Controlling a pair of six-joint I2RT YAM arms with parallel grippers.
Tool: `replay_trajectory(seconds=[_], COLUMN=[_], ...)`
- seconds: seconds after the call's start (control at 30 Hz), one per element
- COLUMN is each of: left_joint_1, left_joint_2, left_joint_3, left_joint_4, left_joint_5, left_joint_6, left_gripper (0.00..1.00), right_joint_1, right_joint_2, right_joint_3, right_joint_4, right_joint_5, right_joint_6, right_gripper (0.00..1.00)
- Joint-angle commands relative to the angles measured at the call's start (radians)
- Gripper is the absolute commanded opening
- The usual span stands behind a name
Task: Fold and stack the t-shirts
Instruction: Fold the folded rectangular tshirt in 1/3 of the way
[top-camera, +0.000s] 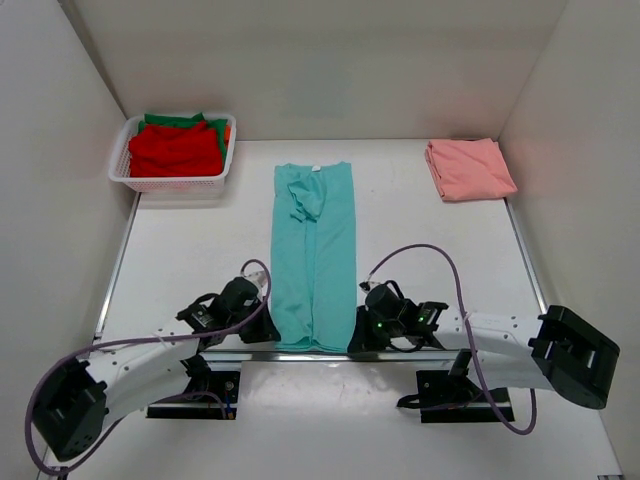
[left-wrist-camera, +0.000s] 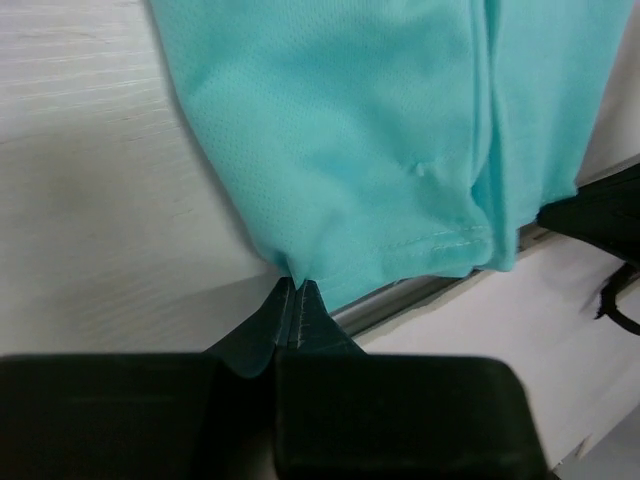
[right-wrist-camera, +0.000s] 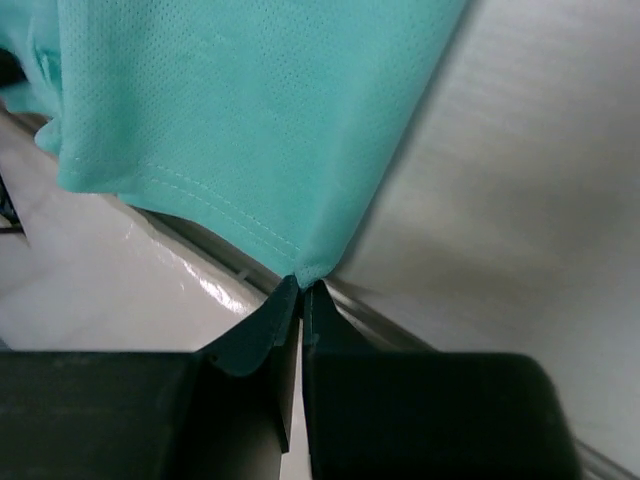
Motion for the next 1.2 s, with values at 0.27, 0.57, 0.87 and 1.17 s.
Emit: replay_trajectory(seconds=[0.27,0.57,0.87,1.17], left_joint_1=[0.235,0.410,0.514,0.570], left_joint_2=[0.117,0.499,0.863,0.845], left_joint_3=[0.283,0.643,0.971,0.929], left_joint_4=[-0.148,-0.105,-0.070,0.131], left_joint_5=[0.088,0.156,0.133,0.217], left_joint_6=[0.181,0.292,0.335,0.259], left_gripper=[0.00,0.00,0.08,0.74], right_joint_1=[-0.307,-0.524,-0.647,-0.693], right_joint_2=[0.075,0.386,0.757,0.721], right_joint_3=[0.333,0.700,1.095,1.080], right_joint_4=[-0.222,-0.331,-0.393,-0.269], right_joint_5=[-0.219,-0.297,-0.305,-0.178], right_joint_6=[-0.297,-0.489,-0.561,-0.505], right_gripper=[0.00,0.00,0.01,0.52])
